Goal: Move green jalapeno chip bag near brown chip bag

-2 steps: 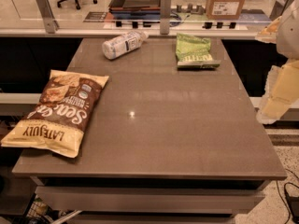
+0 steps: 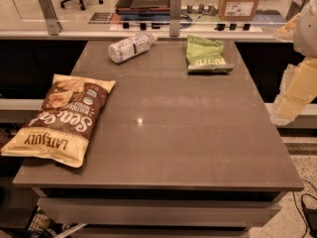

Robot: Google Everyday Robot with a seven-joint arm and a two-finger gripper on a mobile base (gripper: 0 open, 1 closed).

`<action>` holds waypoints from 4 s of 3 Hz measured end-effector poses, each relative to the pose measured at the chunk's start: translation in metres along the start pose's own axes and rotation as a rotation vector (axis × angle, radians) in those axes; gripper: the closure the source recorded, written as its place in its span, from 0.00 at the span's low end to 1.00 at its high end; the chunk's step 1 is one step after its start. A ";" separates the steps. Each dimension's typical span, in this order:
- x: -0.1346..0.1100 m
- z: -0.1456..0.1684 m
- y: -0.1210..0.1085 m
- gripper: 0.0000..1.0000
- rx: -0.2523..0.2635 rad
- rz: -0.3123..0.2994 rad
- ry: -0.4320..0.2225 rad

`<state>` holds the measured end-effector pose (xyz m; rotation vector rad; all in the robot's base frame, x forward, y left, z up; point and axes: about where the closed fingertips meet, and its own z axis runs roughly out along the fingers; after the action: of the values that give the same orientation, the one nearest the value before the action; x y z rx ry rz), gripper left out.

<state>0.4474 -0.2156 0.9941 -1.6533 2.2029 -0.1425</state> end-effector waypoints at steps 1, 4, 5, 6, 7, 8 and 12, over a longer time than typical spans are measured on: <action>0.000 0.002 -0.021 0.00 0.035 0.072 -0.010; -0.008 0.045 -0.075 0.00 0.156 0.457 -0.179; -0.013 0.070 -0.095 0.00 0.191 0.560 -0.302; -0.027 0.118 -0.144 0.00 0.228 0.628 -0.429; -0.031 0.119 -0.147 0.00 0.235 0.638 -0.434; -0.043 0.128 -0.164 0.00 0.243 0.645 -0.475; -0.044 0.217 -0.217 0.00 0.258 0.733 -0.606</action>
Offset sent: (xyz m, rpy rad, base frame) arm 0.0733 -0.0187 0.0099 0.1490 -0.1066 -0.3472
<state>0.7318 -0.2088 0.8709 -0.5681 2.0334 0.2345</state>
